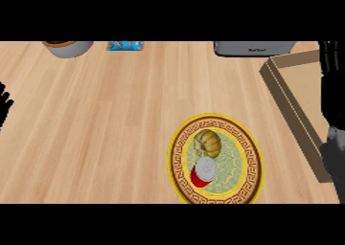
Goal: Pick the can from the plate and place it in the cardboard box
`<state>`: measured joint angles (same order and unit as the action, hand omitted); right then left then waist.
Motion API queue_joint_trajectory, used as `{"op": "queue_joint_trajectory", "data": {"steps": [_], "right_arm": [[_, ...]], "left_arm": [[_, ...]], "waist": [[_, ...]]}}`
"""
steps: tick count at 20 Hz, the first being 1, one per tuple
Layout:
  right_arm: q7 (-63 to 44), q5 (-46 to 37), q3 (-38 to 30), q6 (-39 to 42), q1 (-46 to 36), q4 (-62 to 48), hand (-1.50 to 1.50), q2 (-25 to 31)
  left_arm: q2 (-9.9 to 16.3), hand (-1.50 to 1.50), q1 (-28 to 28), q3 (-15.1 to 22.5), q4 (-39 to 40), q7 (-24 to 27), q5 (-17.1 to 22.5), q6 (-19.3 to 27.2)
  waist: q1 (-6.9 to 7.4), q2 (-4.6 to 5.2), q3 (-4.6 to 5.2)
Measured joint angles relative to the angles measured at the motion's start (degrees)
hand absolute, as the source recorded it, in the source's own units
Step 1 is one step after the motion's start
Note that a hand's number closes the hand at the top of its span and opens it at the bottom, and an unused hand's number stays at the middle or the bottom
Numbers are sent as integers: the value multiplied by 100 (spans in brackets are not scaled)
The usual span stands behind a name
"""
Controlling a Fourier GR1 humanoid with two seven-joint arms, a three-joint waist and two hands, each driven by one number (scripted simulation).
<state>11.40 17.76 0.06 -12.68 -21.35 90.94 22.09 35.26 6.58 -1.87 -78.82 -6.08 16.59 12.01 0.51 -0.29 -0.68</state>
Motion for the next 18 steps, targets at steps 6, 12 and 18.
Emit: {"op": "queue_joint_trajectory", "data": {"steps": [6, 12, 18], "right_arm": [[-1088, -871, 98, -1142, 386, 738, -150, 256], [-2332, -2117, 529, -1555, 1567, 1209, -150, 1052], [-3447, -3566, 1255, -1508, 2505, 2543, -150, 1760]], "left_arm": [[11, 0, 182, 440, -517, 457, -307, -372], [-88, 0, 196, 866, -827, 837, -476, -698], [-197, 0, 241, 1179, -1044, 992, -626, -868]], "waist": [[-468, -122, 95], [-807, -152, 138], [-615, -109, 126]]}}
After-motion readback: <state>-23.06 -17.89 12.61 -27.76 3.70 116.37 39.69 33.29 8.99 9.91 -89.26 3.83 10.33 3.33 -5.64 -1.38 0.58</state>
